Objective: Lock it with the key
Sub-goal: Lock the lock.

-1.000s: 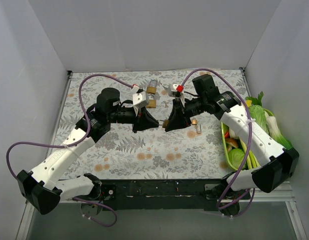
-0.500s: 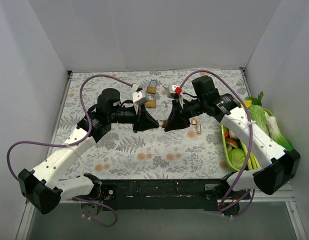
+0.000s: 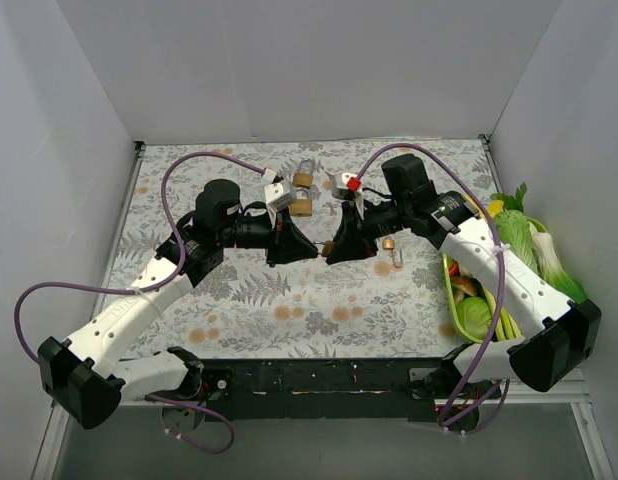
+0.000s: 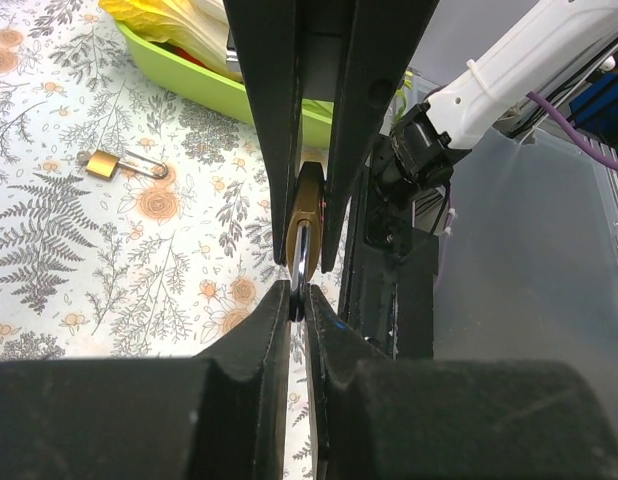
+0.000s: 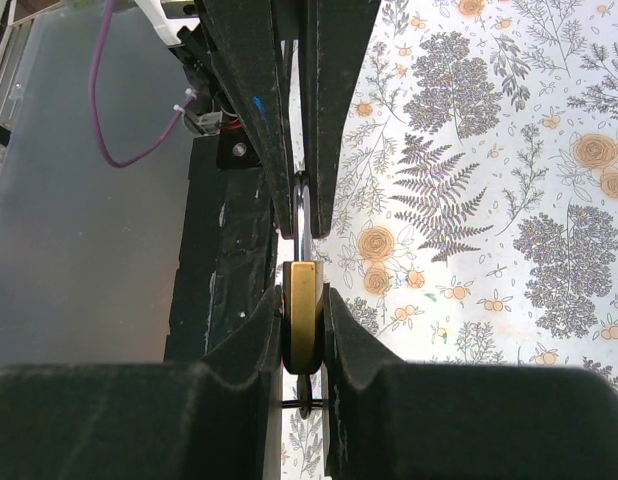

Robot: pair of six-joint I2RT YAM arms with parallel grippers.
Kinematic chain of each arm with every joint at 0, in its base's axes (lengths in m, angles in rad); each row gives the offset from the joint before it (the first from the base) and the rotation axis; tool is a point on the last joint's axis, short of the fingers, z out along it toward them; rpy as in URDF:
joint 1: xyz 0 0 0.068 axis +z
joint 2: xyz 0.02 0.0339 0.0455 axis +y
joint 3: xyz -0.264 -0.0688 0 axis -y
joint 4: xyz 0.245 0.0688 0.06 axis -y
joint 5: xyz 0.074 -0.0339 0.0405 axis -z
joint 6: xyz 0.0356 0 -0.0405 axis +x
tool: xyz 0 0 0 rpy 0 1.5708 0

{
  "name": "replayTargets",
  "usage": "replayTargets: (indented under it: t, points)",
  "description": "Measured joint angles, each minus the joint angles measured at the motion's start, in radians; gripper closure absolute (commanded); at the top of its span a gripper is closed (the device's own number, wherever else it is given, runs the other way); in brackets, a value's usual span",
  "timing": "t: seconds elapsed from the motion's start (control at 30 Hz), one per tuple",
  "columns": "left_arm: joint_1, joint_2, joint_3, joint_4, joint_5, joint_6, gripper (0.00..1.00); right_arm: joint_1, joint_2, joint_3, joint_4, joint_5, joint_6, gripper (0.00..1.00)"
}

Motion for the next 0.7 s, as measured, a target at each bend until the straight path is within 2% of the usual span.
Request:
replayTargets:
  t: [0.7]
  points:
    - [0.0, -0.021, -0.074, 0.06, 0.077, -0.024, 1.0, 0.066, 0.003, -0.019, 0.019, 0.009, 0.053, 0.99]
